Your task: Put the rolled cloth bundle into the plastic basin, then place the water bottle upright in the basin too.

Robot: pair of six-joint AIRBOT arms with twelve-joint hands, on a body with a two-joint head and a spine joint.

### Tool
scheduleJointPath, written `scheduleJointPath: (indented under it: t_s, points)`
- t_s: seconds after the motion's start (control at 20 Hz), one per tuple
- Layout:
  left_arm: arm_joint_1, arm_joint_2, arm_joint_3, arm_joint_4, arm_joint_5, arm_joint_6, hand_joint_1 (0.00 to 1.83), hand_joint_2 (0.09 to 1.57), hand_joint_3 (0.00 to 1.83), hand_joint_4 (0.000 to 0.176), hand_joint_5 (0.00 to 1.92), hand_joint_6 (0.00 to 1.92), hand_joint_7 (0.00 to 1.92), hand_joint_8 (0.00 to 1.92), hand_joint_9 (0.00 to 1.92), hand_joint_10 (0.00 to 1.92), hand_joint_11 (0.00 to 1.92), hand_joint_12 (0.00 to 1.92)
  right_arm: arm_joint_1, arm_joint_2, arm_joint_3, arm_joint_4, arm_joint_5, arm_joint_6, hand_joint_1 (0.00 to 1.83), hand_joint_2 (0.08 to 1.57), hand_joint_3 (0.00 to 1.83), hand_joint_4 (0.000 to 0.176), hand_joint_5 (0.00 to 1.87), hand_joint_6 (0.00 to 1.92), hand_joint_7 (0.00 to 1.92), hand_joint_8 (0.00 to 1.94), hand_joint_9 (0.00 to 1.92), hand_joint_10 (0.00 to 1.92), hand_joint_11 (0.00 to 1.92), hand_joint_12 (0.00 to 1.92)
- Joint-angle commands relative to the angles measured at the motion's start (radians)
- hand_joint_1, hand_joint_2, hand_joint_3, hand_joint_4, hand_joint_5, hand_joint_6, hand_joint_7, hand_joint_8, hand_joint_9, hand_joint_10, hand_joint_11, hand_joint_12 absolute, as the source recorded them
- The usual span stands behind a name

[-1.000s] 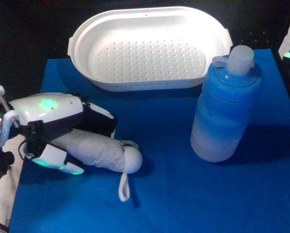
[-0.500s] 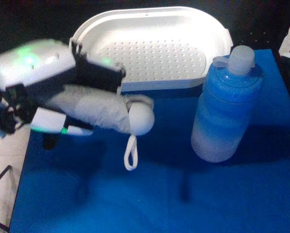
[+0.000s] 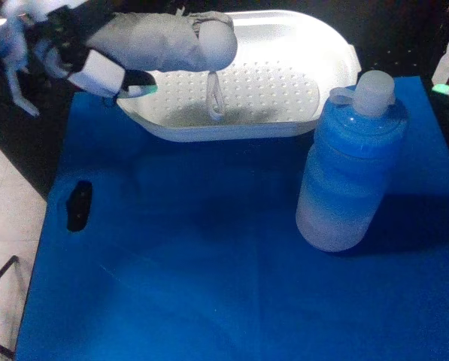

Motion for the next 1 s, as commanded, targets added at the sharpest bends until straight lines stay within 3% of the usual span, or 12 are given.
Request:
scheduleJointPath:
  t_s: [0.0,0.05,0.15,0.25,0.4,0.5,0.55,0.6,0.75,0.8,0.85,0.95]
  points:
    - [-0.033,-0.021,0.025,-0.035,-0.071,-0.003,1.72,0.83,0.75,0.161,0.79,1.92,1.03,1.92,1.28,1.92,1.37,1.92,0.011,-0.002,0.006,-0.008,0.121,0.005,0.00,1.43,0.00,0.034,0.25,0.00,0.21,0.00,0.11,0.00,0.00,0.23]
    - [-0.052,-0.053,0.064,-0.042,-0.038,-0.003,1.60,0.59,1.34,0.176,0.79,1.92,0.86,1.92,0.92,1.92,1.33,1.92,0.011,-0.004,0.008,-0.009,0.121,0.005,0.00,1.42,0.00,0.024,0.26,0.00,0.22,0.00,0.12,0.00,0.00,0.26]
    - [-0.080,-0.118,0.143,-0.056,0.018,-0.003,1.61,0.57,1.38,0.176,0.83,1.92,0.88,1.92,0.92,1.92,1.38,1.92,0.011,-0.010,0.014,-0.009,0.121,0.005,0.00,1.43,0.00,0.007,0.27,0.00,0.22,0.00,0.13,0.00,0.00,0.27]
    - [-0.106,-0.192,0.231,-0.062,0.082,-0.003,1.57,0.57,1.42,0.176,0.82,1.92,0.84,1.92,0.94,1.92,1.42,1.92,0.011,-0.023,0.023,-0.010,0.119,0.005,0.00,1.43,0.00,0.023,0.26,0.00,0.20,0.00,0.10,0.00,0.00,0.22]
    - [-0.129,-0.276,0.331,-0.062,0.169,-0.003,1.69,0.60,1.26,0.176,0.67,1.92,0.89,1.92,0.83,1.92,1.39,1.92,0.012,-0.041,0.036,-0.015,0.113,0.006,0.00,1.44,0.00,0.008,0.25,0.00,0.20,0.00,0.11,0.00,0.00,0.21]
    - [-0.130,-0.329,0.404,-0.076,0.223,-0.003,1.70,0.87,0.64,0.176,0.75,1.92,0.99,1.92,1.21,1.92,1.40,1.92,0.015,-0.048,0.043,-0.020,0.109,0.007,0.01,1.45,0.00,0.021,0.24,0.00,0.19,0.00,0.10,0.00,0.00,0.20]
    - [-0.124,-0.348,0.429,-0.091,0.241,-0.004,1.61,1.09,0.21,0.176,0.74,1.92,1.00,1.92,1.22,1.92,1.41,1.92,0.020,-0.048,0.044,-0.023,0.109,0.008,0.03,1.45,0.00,0.028,0.24,0.00,0.20,0.00,0.10,0.00,0.00,0.21]
    - [-0.113,-0.360,0.446,-0.105,0.252,-0.006,1.54,1.16,0.04,0.176,0.72,1.92,0.98,1.92,1.17,1.92,1.37,1.92,0.025,-0.048,0.045,-0.025,0.109,0.009,0.01,1.44,0.00,0.026,0.25,0.00,0.21,0.00,0.10,0.00,0.00,0.22]
    - [-0.102,-0.382,0.480,-0.110,0.289,-0.007,1.11,1.18,0.01,0.176,0.72,1.92,0.94,1.92,1.15,1.92,1.33,1.92,0.029,-0.048,0.048,-0.028,0.107,0.015,0.04,1.44,0.00,0.009,0.26,0.00,0.22,0.00,0.11,0.00,0.00,0.24]
    - [-0.100,-0.389,0.492,-0.110,0.301,-0.007,0.94,1.16,0.00,0.134,0.73,1.82,0.87,1.92,1.08,1.92,1.24,1.92,0.029,-0.048,0.050,-0.028,0.107,0.020,0.05,1.43,0.00,0.000,0.27,0.00,0.23,0.00,0.12,0.00,0.00,0.22]
    - [-0.099,-0.394,0.499,-0.110,0.306,-0.007,0.93,1.18,0.00,0.159,0.81,1.31,0.72,1.52,0.88,1.80,1.05,1.92,0.030,-0.048,0.051,-0.028,0.107,0.023,0.04,1.44,0.00,0.000,0.27,0.00,0.23,0.00,0.12,0.00,0.00,0.21]
    - [-0.094,-0.397,0.500,-0.110,0.311,-0.007,0.93,1.19,0.00,0.176,0.82,1.22,0.71,1.08,0.78,1.50,0.85,1.83,0.030,-0.048,0.051,-0.028,0.107,0.028,0.05,1.44,0.00,0.000,0.28,0.00,0.24,0.00,0.13,0.00,0.00,0.27]
